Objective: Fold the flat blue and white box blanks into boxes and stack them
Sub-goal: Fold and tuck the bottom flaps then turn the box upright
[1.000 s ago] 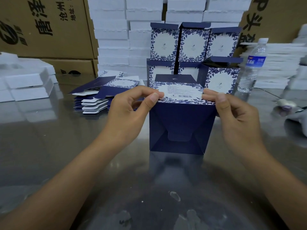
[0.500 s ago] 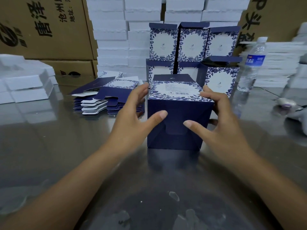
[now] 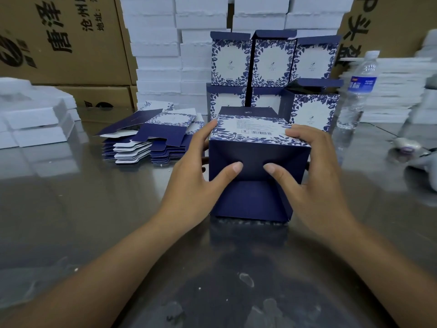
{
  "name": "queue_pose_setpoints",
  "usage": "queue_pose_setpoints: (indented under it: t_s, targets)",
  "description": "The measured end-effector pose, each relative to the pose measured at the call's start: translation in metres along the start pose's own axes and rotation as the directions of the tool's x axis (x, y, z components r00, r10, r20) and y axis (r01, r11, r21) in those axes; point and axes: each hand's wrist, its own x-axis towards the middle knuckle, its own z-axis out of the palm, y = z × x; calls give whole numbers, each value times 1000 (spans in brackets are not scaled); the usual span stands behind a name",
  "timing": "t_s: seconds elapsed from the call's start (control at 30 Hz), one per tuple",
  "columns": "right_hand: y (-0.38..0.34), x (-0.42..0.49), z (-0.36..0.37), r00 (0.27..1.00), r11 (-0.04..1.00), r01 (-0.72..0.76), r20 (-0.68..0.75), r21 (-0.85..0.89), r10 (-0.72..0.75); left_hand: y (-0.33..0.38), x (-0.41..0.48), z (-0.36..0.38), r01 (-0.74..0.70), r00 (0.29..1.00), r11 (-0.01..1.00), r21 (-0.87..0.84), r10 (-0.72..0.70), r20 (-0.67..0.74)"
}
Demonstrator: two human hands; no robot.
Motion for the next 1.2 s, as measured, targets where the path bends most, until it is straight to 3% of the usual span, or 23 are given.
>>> queue_pose_setpoints:
  t_s: [0.27, 0.5, 0.7, 0.9, 1.0, 1.1, 1.2]
  targets:
    - [-3, 0, 0, 1000, 1000, -9, -17, -1, 9, -1, -2, 2, -30, 998, 997, 72, 34, -56]
    - [-8, 0, -3, 987, 981, -156, 51, 114, 151, 1, 1, 0, -22, 999, 1000, -3, 22, -41]
    - [-12, 10, -4, 927, 797, -339, 36, 499, 372, -3, 4, -2, 36, 995, 998, -57, -41, -92]
    - [-4, 8, 4, 845, 677, -526, 227, 514, 484, -3, 10, -6, 172, 962, 944, -283, -223, -158]
    - [-1, 5, 5, 799, 629, -599, 318, 496, 510, -6, 14, -10, 234, 921, 861, -452, -345, -182]
    - [3, 5, 4, 774, 650, -632, 300, 423, 558, -8, 19, -13, 293, 850, 689, -663, -505, -149]
    - [2, 4, 3, 704, 619, -710, 306, 336, 641, -6, 23, -13, 338, 786, 509, -792, -615, -59]
